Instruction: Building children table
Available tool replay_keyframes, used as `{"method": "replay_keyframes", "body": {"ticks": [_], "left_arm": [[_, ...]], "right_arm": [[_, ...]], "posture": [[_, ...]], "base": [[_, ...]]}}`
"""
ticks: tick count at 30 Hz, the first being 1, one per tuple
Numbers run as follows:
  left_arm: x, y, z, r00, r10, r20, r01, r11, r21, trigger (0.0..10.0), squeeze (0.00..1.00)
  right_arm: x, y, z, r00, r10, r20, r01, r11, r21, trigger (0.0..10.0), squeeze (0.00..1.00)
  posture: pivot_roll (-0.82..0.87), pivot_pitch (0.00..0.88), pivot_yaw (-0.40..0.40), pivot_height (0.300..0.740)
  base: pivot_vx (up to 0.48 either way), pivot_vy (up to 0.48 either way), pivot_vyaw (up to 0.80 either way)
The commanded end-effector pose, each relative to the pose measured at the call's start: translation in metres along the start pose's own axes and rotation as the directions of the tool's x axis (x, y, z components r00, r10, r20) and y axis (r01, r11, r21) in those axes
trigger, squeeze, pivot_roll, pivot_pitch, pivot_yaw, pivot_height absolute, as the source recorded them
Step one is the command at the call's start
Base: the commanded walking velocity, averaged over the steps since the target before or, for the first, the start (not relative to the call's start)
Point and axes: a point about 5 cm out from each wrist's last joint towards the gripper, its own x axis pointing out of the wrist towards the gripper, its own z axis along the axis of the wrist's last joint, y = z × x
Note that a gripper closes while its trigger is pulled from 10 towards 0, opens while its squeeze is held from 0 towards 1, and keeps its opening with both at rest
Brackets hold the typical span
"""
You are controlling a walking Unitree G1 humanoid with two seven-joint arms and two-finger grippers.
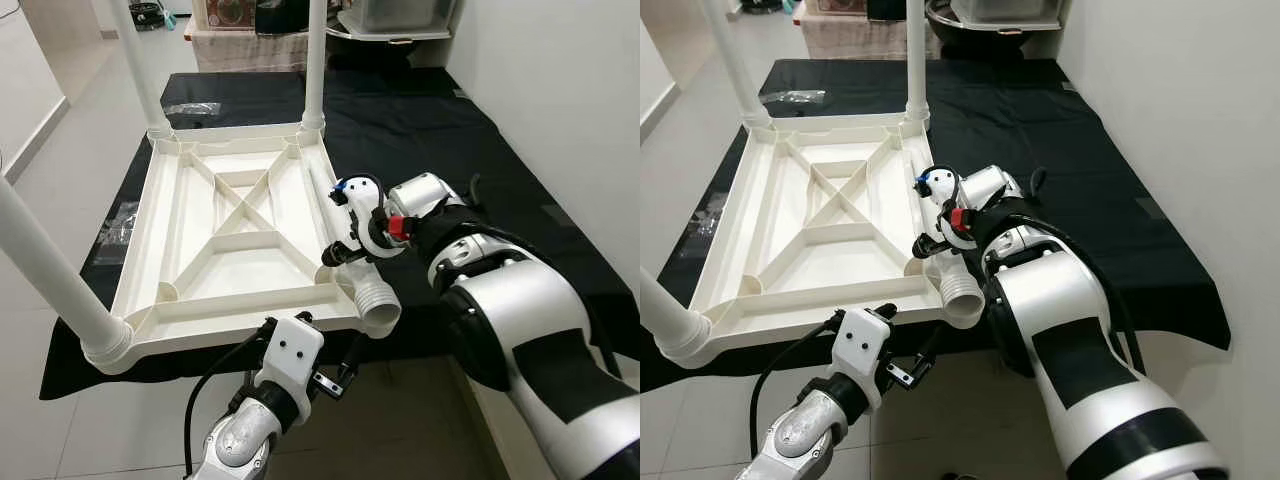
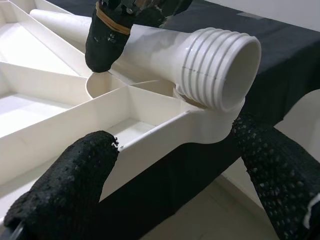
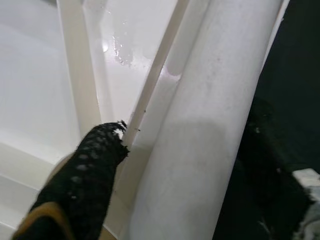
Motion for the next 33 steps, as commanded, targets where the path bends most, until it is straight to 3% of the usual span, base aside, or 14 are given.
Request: {"method": "replay_keyframes", "body": {"ticks": [1, 13, 15, 20, 23, 28, 31, 32, 33], "left_arm": [[-0.002, -0.003, -0.004, 1.0, 0.0, -0.017, 0.0, 1.0, 0.001, 10.0, 0.0], [-0.002, -0.003, -0.003, 1.0, -0.002, -0.013, 0.002, 1.0, 0.002, 10.0, 0.0], [-0.001, -0.003, -0.002, 1.0, -0.005, -0.012, 0.005, 1.0, 0.004, 10.0, 0.0], [-0.001, -0.003, -0.002, 1.0, -0.005, -0.013, 0.005, 1.0, 0.004, 10.0, 0.0], [-0.001, -0.002, -0.003, 1.0, -0.001, -0.017, 0.001, 1.0, 0.004, 10.0, 0.0], [-0.001, -0.002, -0.003, 1.0, -0.001, -0.018, 0.001, 1.0, 0.004, 10.0, 0.0], [-0.001, -0.002, -0.004, 1.0, 0.0, -0.021, 0.0, 1.0, 0.002, 10.0, 0.0], [-0.001, -0.002, -0.004, 1.0, 0.0, -0.021, 0.0, 1.0, 0.002, 10.0, 0.0], [-0.001, -0.001, -0.003, 1.0, 0.003, -0.017, -0.003, 1.0, -0.002, 10.0, 0.0]], "right_arm": [[0.009, 0.002, -0.013, 0.998, 0.014, -0.06, -0.015, 1.0, -0.008, 0.0, 0.0], [0.004, -0.004, -0.005, 1.0, -0.022, 0.005, 0.022, 1.0, 0.01, 0.0, 0.0], [-0.002, -0.005, 0.007, 0.996, -0.026, 0.09, 0.02, 0.998, 0.063, 0.0, 0.0], [-0.007, -0.005, 0.016, 0.986, -0.029, 0.164, 0.01, 0.993, 0.116, 0.0, 0.0], [-0.024, -0.007, 0.042, 0.933, -0.037, 0.359, -0.047, 0.974, 0.223, 0.0, 0.0], [-0.04, -0.013, 0.059, 0.881, -0.055, 0.471, -0.088, 0.957, 0.275, 0.0, 0.0], [-0.059, -0.019, 0.076, 0.8, -0.073, 0.595, -0.159, 0.931, 0.328, 0.0, 0.0], [-0.059, -0.019, 0.076, 0.8, -0.073, 0.595, -0.159, 0.931, 0.328, 0.0, 0.0], [-0.066, -0.022, 0.081, 0.752, -0.087, 0.653, -0.177, 0.928, 0.328, 0.0, 0.0]], "posture": [[-0.04, 0.104, -0.095, 0.74], [-0.04, 0.107, -0.094, 0.74], [-0.04, 0.109, -0.093, 0.74], [-0.03, 0.11, -0.093, 0.74], [-0.03, 0.109, -0.091, 0.74], [-0.03, 0.107, -0.09, 0.74], [-0.02, 0.103, -0.09, 0.74], [-0.02, 0.103, -0.09, 0.74], [-0.02, 0.103, -0.092, 0.74]], "base": [[0.0, 0.0, 0.0], [0.0, 0.0, 0.0], [0.0, 0.0, 0.0], [0.0, 0.0, 0.0], [0.0, 0.0, 0.0], [0.0, 0.0, 0.0], [0.0, 0.0, 0.0], [0.0, 0.0, 0.0], [0.0, 0.0, 0.0]]}}
